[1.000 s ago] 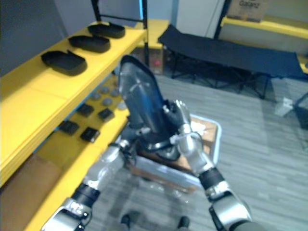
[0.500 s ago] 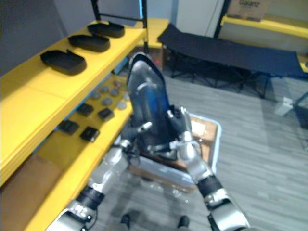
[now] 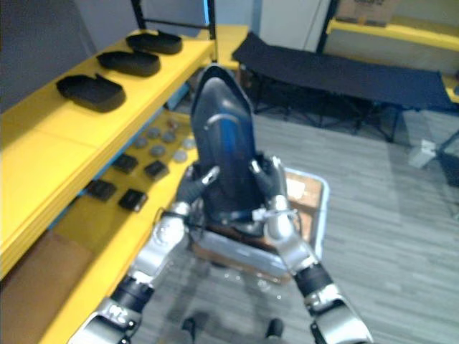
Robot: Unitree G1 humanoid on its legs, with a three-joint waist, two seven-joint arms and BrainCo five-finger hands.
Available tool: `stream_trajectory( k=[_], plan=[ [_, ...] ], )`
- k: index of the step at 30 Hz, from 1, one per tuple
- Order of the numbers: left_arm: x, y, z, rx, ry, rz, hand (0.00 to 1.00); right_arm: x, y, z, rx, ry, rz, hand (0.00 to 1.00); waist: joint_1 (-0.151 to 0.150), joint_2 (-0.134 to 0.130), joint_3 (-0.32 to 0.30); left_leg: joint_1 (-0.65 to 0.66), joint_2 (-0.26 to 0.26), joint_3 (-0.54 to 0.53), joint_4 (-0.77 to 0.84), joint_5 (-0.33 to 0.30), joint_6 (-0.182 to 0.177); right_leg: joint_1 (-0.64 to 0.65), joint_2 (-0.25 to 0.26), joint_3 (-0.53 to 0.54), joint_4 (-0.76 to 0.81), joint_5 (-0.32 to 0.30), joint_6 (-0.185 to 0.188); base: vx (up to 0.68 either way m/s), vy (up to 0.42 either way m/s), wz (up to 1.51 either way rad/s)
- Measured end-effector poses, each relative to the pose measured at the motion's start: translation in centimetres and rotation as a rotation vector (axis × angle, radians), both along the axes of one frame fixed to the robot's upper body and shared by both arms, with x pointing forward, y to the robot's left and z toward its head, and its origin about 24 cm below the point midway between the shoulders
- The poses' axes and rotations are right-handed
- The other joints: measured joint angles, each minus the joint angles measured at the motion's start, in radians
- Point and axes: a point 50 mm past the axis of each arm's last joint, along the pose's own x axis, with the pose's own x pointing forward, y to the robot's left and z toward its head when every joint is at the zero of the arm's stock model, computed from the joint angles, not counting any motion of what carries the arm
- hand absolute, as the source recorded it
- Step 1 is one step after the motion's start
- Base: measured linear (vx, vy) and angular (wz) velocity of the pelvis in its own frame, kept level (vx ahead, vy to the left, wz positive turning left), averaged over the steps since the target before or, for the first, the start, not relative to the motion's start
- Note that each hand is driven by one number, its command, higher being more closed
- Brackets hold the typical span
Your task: Walk over and take plastic housings, then place them on the shelf
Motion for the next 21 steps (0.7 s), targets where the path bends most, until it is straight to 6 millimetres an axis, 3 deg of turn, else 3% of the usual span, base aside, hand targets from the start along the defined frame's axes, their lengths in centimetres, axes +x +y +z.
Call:
stream_trajectory(
  k=[3, 9, 10, 21],
  plan=[
    [-0.3, 0.2, 1.2, 0.042, -0.073, 0.007, 1.00, -0.3, -0.1, 0.8, 0.022, -0.052, 0.010, 1.00, 0.000, 0.011, 0.007, -0.001, 0.002, 0.002, 0.023, -0.017, 0.000, 0.007, 0.000, 0.003, 0.000, 0.000, 0.000, 0.01, 0.000, -0.03],
    [-0.6, 0.3, 2.3, 0.070, -0.143, 0.049, 1.00, -0.7, 0.0, 1.3, 0.046, -0.085, 0.035, 1.00, 0.000, 0.009, 0.010, -0.001, 0.002, 0.003, 0.023, -0.022, 0.000, 0.006, 0.000, 0.003, 0.000, -0.002, 0.002, 0.00, 0.000, 0.00],
    [-0.7, 0.3, 2.3, 0.072, -0.150, 0.055, 1.00, -0.7, 0.1, 1.3, 0.046, -0.086, 0.037, 0.00, 0.000, 0.008, 0.012, -0.001, 0.002, 0.003, 0.023, -0.023, 0.000, 0.006, 0.000, 0.003, 0.000, -0.002, 0.002, 0.00, 0.000, 0.00],
    [-1.7, 1.5, 2.4, 0.107, -0.229, 0.146, 1.00, -2.1, 1.1, 0.2, 0.029, -0.100, 0.100, 0.00, 0.002, 0.004, 0.041, -0.022, 0.003, 0.002, 0.068, -0.055, 0.002, 0.007, 0.000, 0.004, 0.000, -0.004, 0.005, 0.01, 0.003, 0.00]
  ],
)
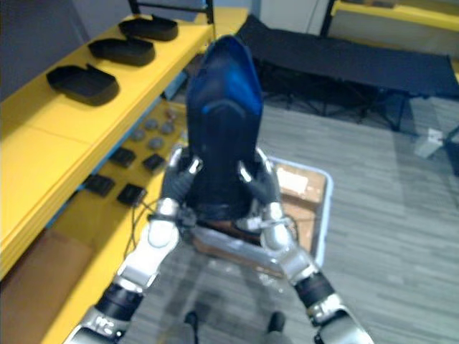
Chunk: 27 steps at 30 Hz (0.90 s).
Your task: Walk over and take plastic housings, then place them on the shelf
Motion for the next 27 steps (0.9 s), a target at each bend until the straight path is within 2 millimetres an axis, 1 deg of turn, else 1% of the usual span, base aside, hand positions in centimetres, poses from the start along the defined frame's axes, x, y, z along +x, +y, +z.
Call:
stream_trajectory(
  k=[4, 5, 7, 9, 10, 12, 13, 14, 17, 18, 20, 22, 23, 24, 25, 27],
  plan=[
    [-0.1, 0.3, -0.1, -0.011, 0.001, 0.017, 1.00, -0.1, 0.1, 0.1, 0.032, 0.000, 0.020, 0.00, 0.000, 0.000, 0.000, -0.011, 0.000, -0.001, 0.028, -0.017, 0.003, 0.001, 0.000, 0.001, 0.000, -0.001, 0.001, 0.00, 0.000, 0.00],
    [-0.5, 0.5, -0.2, -0.023, 0.001, 0.029, 1.00, -0.3, 0.1, 0.4, 0.056, 0.000, 0.041, 0.00, 0.000, 0.001, 0.001, -0.011, 0.000, 0.000, 0.028, -0.019, 0.003, 0.001, -0.001, 0.001, 0.000, -0.001, 0.001, 0.00, 0.000, 0.00],
    [-1.3, 1.0, -0.1, -0.051, -0.014, 0.061, 1.00, -0.9, -0.1, 1.5, 0.115, -0.031, 0.068, 0.00, -0.001, 0.001, 0.001, -0.011, 0.000, 0.000, 0.030, -0.022, 0.002, 0.001, -0.001, 0.001, 0.001, -0.002, 0.001, 0.00, 0.000, 0.00],
    [-1.7, 2.1, 0.1, -0.063, -0.035, 0.122, 1.00, -1.1, -1.2, 3.5, 0.165, -0.089, 0.085, 0.00, -0.001, 0.010, 0.007, -0.010, 0.002, 0.000, 0.048, -0.032, 0.003, 0.001, -0.002, 0.001, 0.019, -0.014, 0.003, 0.00, 0.000, 0.00],
    [-1.7, 2.4, 0.2, -0.069, -0.041, 0.138, 1.00, -1.1, -1.5, 3.8, 0.176, -0.100, 0.090, 0.00, -0.002, 0.011, 0.008, -0.010, 0.002, 0.000, 0.052, -0.034, 0.003, 0.002, -0.003, 0.001, 0.024, -0.016, 0.004, 0.00, 0.000, 0.00],
    [-1.8, 3.9, 0.5, -0.046, -0.072, 0.227, 1.00, -1.3, -2.7, 5.3, 0.287, -0.095, 0.147, 0.00, -0.002, 0.013, 0.009, -0.008, 0.003, 0.001, 0.060, -0.040, 0.003, 0.001, -0.003, 0.002, 0.035, -0.023, -0.002, 0.00, 0.000, 0.00],
    [-1.9, 4.3, 0.4, -0.040, -0.078, 0.254, 1.00, -1.4, -3.0, 5.6, 0.302, -0.093, 0.158, 0.00, -0.002, 0.013, 0.009, -0.008, 0.003, 0.001, 0.060, -0.040, 0.004, 0.002, -0.003, 0.002, 0.036, -0.024, -0.002, -0.01, 0.007, -0.04],
    [-2.3, 5.2, 0.4, -0.040, -0.084, 0.302, 1.00, -1.5, -3.6, 6.1, 0.300, -0.092, 0.165, 0.00, -0.003, 0.012, 0.009, -0.005, 0.004, 0.002, 0.060, -0.042, 0.005, 0.002, -0.003, 0.006, 0.036, -0.024, -0.002, 0.00, 0.007, -0.09],
    [-3.2, 6.8, -0.4, -0.051, -0.077, 0.413, 1.00, -2.2, -4.8, 7.4, 0.309, -0.104, 0.209, 0.00, 0.000, 0.012, 0.009, 0.006, 0.007, 0.020, 0.060, -0.047, 0.004, 0.005, -0.002, 0.017, 0.036, -0.027, -0.001, 0.00, 0.005, -0.11],
    [-3.4, 7.3, -0.5, -0.037, -0.085, 0.457, 1.00, -2.7, -5.5, 8.1, 0.334, -0.125, 0.230, 0.00, -0.001, 0.009, 0.011, 0.006, 0.007, 0.022, 0.060, -0.047, 0.004, 0.004, -0.002, 0.018, 0.036, -0.027, -0.002, 0.01, 0.000, -0.06],
    [-3.5, 8.0, -0.5, -0.045, -0.090, 0.498, 1.00, -3.0, -6.6, 9.0, 0.376, -0.159, 0.228, 0.00, -0.003, 0.003, 0.014, 0.008, 0.008, 0.024, 0.060, -0.047, 0.004, 0.004, -0.002, 0.020, 0.036, -0.027, -0.002, 0.00, -0.001, -0.03],
    [-3.7, 9.0, -0.4, -0.059, -0.099, 0.556, 1.00, -3.6, -8.8, 9.9, 0.426, -0.215, 0.171, 0.00, -0.003, -0.008, 0.020, 0.013, 0.009, 0.027, 0.060, -0.048, 0.003, 0.006, -0.001, 0.023, 0.036, -0.027, -0.002, 0.00, 0.000, -0.04],
    [-3.9, 9.6, -0.5, -0.069, -0.100, 0.586, 1.00, -4.1, -9.8, 10.0, 0.436, -0.235, 0.128, 0.00, -0.003, -0.011, 0.022, 0.016, 0.009, 0.030, 0.059, -0.050, 0.003, 0.008, -0.001, 0.025, 0.036, -0.027, -0.002, 0.01, 0.005, -0.08],
    [-4.3, 10.2, -0.8, -0.081, -0.099, 0.618, 1.00, -4.5, -10.7, 9.9, 0.444, -0.245, 0.083, 0.00, -0.003, -0.012, 0.021, 0.021, 0.010, 0.034, 0.059, -0.053, 0.003, 0.009, -0.001, 0.029, 0.036, -0.027, -0.002, 0.03, 0.017, -0.15],
    [-5.0, 11.2, -1.3, -0.114, -0.093, 0.666, 1.00, -5.3, -12.4, 9.2, 0.453, -0.239, 0.012, 0.00, -0.003, -0.013, 0.021, 0.026, 0.011, 0.045, 0.060, -0.059, 0.003, 0.008, -0.001, 0.042, 0.036, -0.029, -0.001, 0.04, 0.018, -0.17],
    [-5.7, 12.1, -1.7, -0.193, -0.089, 0.671, 1.00, -6.1, -13.8, 8.1, 0.477, -0.207, -0.052, 0.00, -0.006, -0.014, 0.020, 0.026, 0.011, 0.051, 0.059, -0.062, 0.003, 0.004, -0.001, 0.046, 0.035, -0.029, -0.001, 0.04, 0.011, -0.12]
  ],
)
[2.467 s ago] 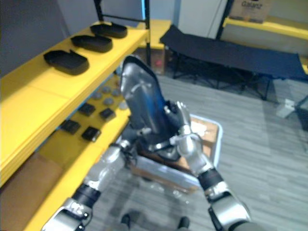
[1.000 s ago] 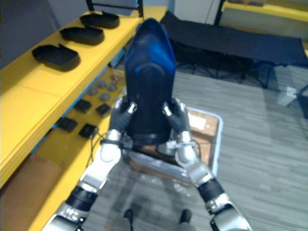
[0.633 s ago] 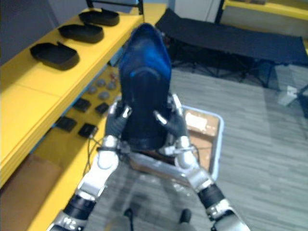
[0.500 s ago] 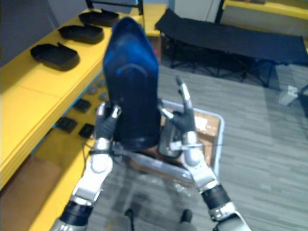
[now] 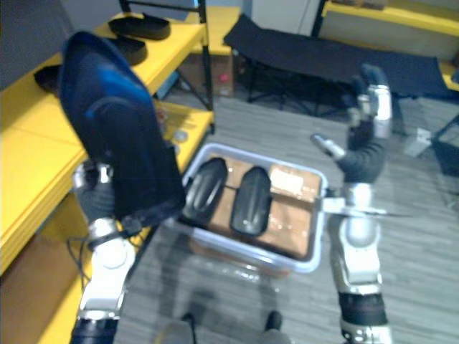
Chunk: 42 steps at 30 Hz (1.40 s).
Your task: Walk over and take plastic housings, then place them on the shelf
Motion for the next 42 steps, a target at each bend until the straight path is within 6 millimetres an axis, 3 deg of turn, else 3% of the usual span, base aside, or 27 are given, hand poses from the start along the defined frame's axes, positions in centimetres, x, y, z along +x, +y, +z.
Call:
stream_trajectory(
  k=[3, 6, 9, 13, 17, 21, 25, 29, 30, 33, 35, 38, 39, 40, 42],
  plan=[
    [-1.8, 1.3, 0.0, -0.103, -0.074, -0.003, 1.00, -1.7, -2.2, -3.3, 0.103, 0.125, -0.074, 0.00, -0.019, -0.001, -0.001, 0.003, 0.003, 0.005, -0.004, -0.004, -0.004, 0.000, 0.003, 0.001, -0.003, 0.000, 0.001, 0.04, -0.001, -0.04],
    [-3.6, 2.6, 1.0, -0.098, -0.155, 0.019, 1.00, -2.8, -3.7, -5.7, 0.126, 0.213, -0.127, 0.00, -0.025, -0.001, -0.001, 0.021, 0.004, 0.026, -0.019, -0.004, -0.004, 0.000, 0.003, 0.015, -0.007, 0.000, 0.001, 0.03, 0.000, -0.17],
    [-5.4, 4.4, 2.6, -0.055, -0.250, 0.091, 1.00, -3.2, -4.9, -7.1, 0.138, 0.259, -0.168, 0.00, -0.026, 0.001, -0.014, 0.032, 0.001, 0.032, -0.040, -0.003, -0.003, 0.004, 0.003, 0.022, -0.022, 0.001, 0.002, 0.01, 0.003, -0.10],
    [-7.3, 6.3, 2.7, -0.027, -0.246, 0.194, 1.00, -3.1, -4.9, -7.6, 0.142, 0.280, -0.167, 0.00, -0.017, 0.015, -0.041, 0.036, -0.002, 0.007, -0.055, 0.003, -0.005, 0.029, 0.004, -0.008, -0.034, 0.002, 0.006, 0.07, -0.016, 0.23],
    [-9.9, 8.3, 2.0, 0.001, -0.194, 0.329, 1.00, -2.4, -4.1, -9.1, 0.137, 0.351, -0.132, 0.00, 0.027, 0.020, -0.070, 0.049, -0.009, -0.027, -0.093, 0.025, -0.006, 0.047, 0.001, -0.063, -0.035, -0.002, 0.007, 0.05, -0.024, 0.26],
    [-12.9, 10.0, 0.3, -0.091, -0.158, 0.461, 1.00, -1.3, -1.9, -10.5, 0.111, 0.420, -0.037, 0.00, 0.074, 0.017, -0.076, 0.047, -0.027, -0.095, -0.115, 0.036, 0.000, 0.099, -0.009, -0.146, -0.035, -0.031, 0.022, 0.03, -0.018, 0.57],
    [-15.0, 10.2, -1.7, -0.182, -0.096, 0.512, 1.00, -0.5, 0.3, -11.8, 0.132, 0.493, 0.027, 0.00, 0.116, 0.003, -0.100, -0.007, -0.045, -0.184, -0.119, 0.065, 0.008, 0.147, -0.016, -0.296, -0.022, -0.067, 0.019, 0.07, -0.043, 1.04],
    [-14.8, 10.1, -2.0, -0.209, -0.092, 0.453, 1.00, -0.4, 0.0, -13.3, 0.125, 0.593, -0.060, 0.00, 0.119, 0.002, -0.092, -0.085, -0.041, 0.041, -0.040, 0.120, 0.055, 0.218, -0.047, -0.469, 0.035, -0.075, 0.025, 0.05, 0.075, 1.71],
    [-15.5, 10.5, -2.0, -0.221, -0.096, 0.461, 1.00, 0.1, 0.6, -13.4, 0.124, 0.605, -0.056, 0.00, 0.148, 0.005, -0.089, -0.083, -0.056, 0.025, -0.049, 0.121, 0.057, 0.229, -0.057, -0.474, 0.052, -0.085, 0.019, -0.01, 0.154, 1.11],
    [-17.2, 11.2, -2.4, -0.266, -0.104, 0.492, 1.00, 1.3, 1.7, -12.5, 0.094, 0.574, -0.030, 0.00, 0.176, 0.002, -0.076, -0.098, -0.082, -0.010, -0.051, 0.128, 0.069, 0.229, -0.079, -0.466, 0.094, -0.137, -0.024, -0.04, 0.078, 0.54],
    [-17.6, 11.2, -2.5, -0.261, -0.092, 0.490, 1.00, 1.5, 1.8, -12.2, 0.087, 0.564, -0.028, 0.00, 0.176, -0.003, -0.073, -0.110, -0.088, -0.010, -0.049, 0.124, 0.076, 0.222, -0.084, -0.457, 0.108, -0.176, -0.037, -0.10, 0.020, 0.20],
    [-17.2, 11.2, -2.4, -0.263, -0.101, 0.441, 1.00, 1.1, 1.5, -12.7, 0.087, 0.581, -0.036, 0.00, 0.165, -0.006, -0.044, -0.137, -0.085, -0.021, -0.025, 0.117, 0.076, 0.199, -0.080, -0.381, 0.152, -0.258, 0.007, -0.13, -0.036, 0.15],
    [-16.8, 11.1, -2.3, -0.266, -0.116, 0.411, 1.00, 0.6, 1.2, -12.9, 0.092, 0.591, -0.054, 0.00, 0.141, -0.009, -0.037, -0.160, -0.085, -0.039, -0.014, 0.119, 0.080, 0.168, -0.061, -0.300, 0.182, -0.308, 0.034, -0.17, -0.070, 0.79],
    [-16.0, 10.9, -2.2, -0.266, -0.126, 0.370, 1.00, -0.3, 0.3, -13.2, 0.101, 0.600, -0.092, 0.00, 0.107, -0.009, -0.031, -0.179, -0.098, -0.073, -0.016, 0.136, 0.085, 0.137, -0.036, -0.222, 0.222, -0.350, 0.030, -0.13, -0.064, 0.98],
    [-14.4, 10.2, -2.1, -0.274, -0.139, 0.276, 1.00, -2.2, -1.5, -13.7, 0.122, 0.621, -0.173, 0.00, 0.073, -0.015, -0.023, -0.198, -0.131, -0.141, -0.031, 0.162, 0.086, 0.122, 0.003, -0.123, 0.254, -0.401, 0.007, -0.06, -0.045, 1.23]
  ],
)
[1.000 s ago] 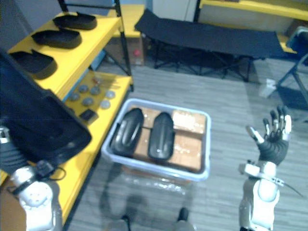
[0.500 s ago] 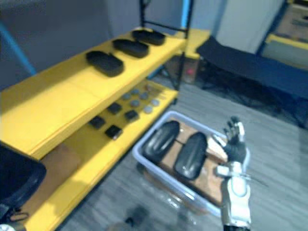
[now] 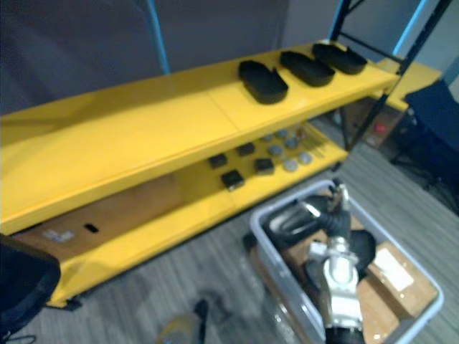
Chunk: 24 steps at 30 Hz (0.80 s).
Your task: Walk over and take plastic housings, then place them on the shelf
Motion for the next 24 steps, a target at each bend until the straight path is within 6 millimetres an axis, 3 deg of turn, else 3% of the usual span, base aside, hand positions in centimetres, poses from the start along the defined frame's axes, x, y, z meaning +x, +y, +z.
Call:
stream_trajectory(
  k=[1, 3, 5, 7, 11, 13, 14, 16, 17, 20, 22, 24],
  plan=[
    [1.0, -0.5, 0.1, 0.005, -0.007, -0.061, 1.00, -1.3, -1.1, -0.4, -0.004, 0.016, -0.057, 0.00, -0.015, -0.005, 0.001, -0.002, -0.025, -0.038, -0.017, 0.019, 0.000, -0.001, 0.013, 0.032, 0.010, -0.016, -0.006, 0.00, -0.029, 1.14],
    [2.0, -1.0, 0.3, 0.022, -0.011, -0.129, 1.00, -2.7, -2.3, -0.8, -0.006, 0.028, -0.112, 0.00, -0.013, -0.005, 0.007, -0.006, -0.039, -0.061, -0.029, 0.044, -0.016, 0.007, 0.012, 0.032, 0.017, -0.001, 0.015, 0.09, 0.004, 0.75],
    [2.8, -1.3, 0.9, 0.050, -0.015, -0.175, 1.00, -3.1, -2.9, -0.5, -0.010, 0.011, -0.121, 0.00, -0.014, -0.008, 0.010, -0.016, -0.048, -0.058, -0.027, 0.062, -0.009, 0.012, 0.013, 0.032, 0.021, -0.001, 0.015, 0.10, 0.037, 0.56],
    [3.0, -1.4, 1.1, 0.061, -0.015, -0.188, 1.00, -2.5, -2.8, 0.3, -0.028, -0.042, -0.086, 0.00, -0.009, -0.008, 0.014, -0.014, -0.044, -0.049, -0.016, 0.062, -0.008, 0.019, 0.012, 0.042, 0.028, 0.000, 0.013, 0.05, 0.006, 0.20],
    [2.9, -1.5, 0.8, 0.045, -0.009, -0.175, 1.00, -0.7, -2.1, 3.5, -0.101, -0.190, 0.004, 0.00, -0.003, 0.037, 0.073, -0.016, -0.027, -0.019, 0.032, 0.023, 0.009, 0.017, 0.021, 0.068, 0.056, 0.003, 0.003, -0.05, 0.044, -0.10],
    [2.9, -1.5, 0.9, 0.046, -0.012, -0.171, 1.00, -0.4, -2.0, 4.4, -0.121, -0.231, 0.012, 0.00, -0.002, 0.044, 0.104, -0.020, -0.025, -0.005, 0.033, 0.011, 0.008, 0.015, 0.018, 0.073, 0.054, -0.031, -0.039, -0.12, 0.066, -0.07],
    [2.9, -1.5, 0.8, 0.043, -0.011, -0.161, 1.00, -0.4, -2.0, 4.6, -0.127, -0.238, 0.012, 0.00, -0.002, 0.044, 0.118, -0.032, -0.027, 0.020, 0.037, 0.011, 0.008, 0.006, 0.011, 0.075, 0.052, -0.065, -0.040, -0.10, 0.069, 0.10],
    [2.9, -1.3, 0.7, 0.049, -0.002, -0.137, 1.00, -0.6, -2.1, 4.5, -0.142, -0.232, -0.001, 0.00, -0.012, 0.027, 0.130, -0.074, -0.014, 0.049, 0.144, -0.030, 0.065, -0.017, -0.005, 0.086, 0.068, -0.074, -0.042, -0.03, 0.068, 0.02],
    [2.4, -0.9, 0.8, 0.069, 0.016, -0.109, 1.00, -0.6, -2.0, 4.5, -0.148, -0.235, -0.015, 0.00, -0.005, 0.041, 0.124, -0.096, -0.002, 0.068, 0.218, -0.095, 0.063, -0.015, 0.004, 0.092, 0.071, -0.079, -0.045, 0.10, 0.083, -0.09],
    [1.9, -0.5, 1.2, 0.107, 0.028, -0.071, 1.00, -0.9, -2.1, 4.6, -0.158, -0.245, -0.057, 0.00, -0.002, 0.010, 0.117, -0.120, -0.014, 0.083, 0.297, -0.187, 0.054, -0.002, -0.005, 0.095, 0.097, -0.088, -0.078, 0.20, 0.083, 0.00],
    [2.3, -0.6, 1.6, 0.132, 0.023, -0.083, 1.00, -0.8, -1.9, 4.7, -0.173, -0.257, -0.073, 0.00, -0.007, 0.006, 0.114, -0.117, -0.017, 0.051, 0.297, -0.207, 0.079, -0.130, -0.027, 0.170, 0.357, 0.020, -0.075, 0.30, 0.125, 0.28],
    [2.6, -0.5, 2.3, 0.165, 0.012, -0.098, 1.00, -0.6, -1.8, 5.1, -0.199, -0.268, -0.082, 0.00, -0.008, -0.005, 0.107, -0.077, -0.026, 0.033, 0.252, -0.211, 0.090, -0.214, -0.037, 0.211, 0.501, 0.040, -0.073, 0.30, 0.095, 0.23]
  ],
)
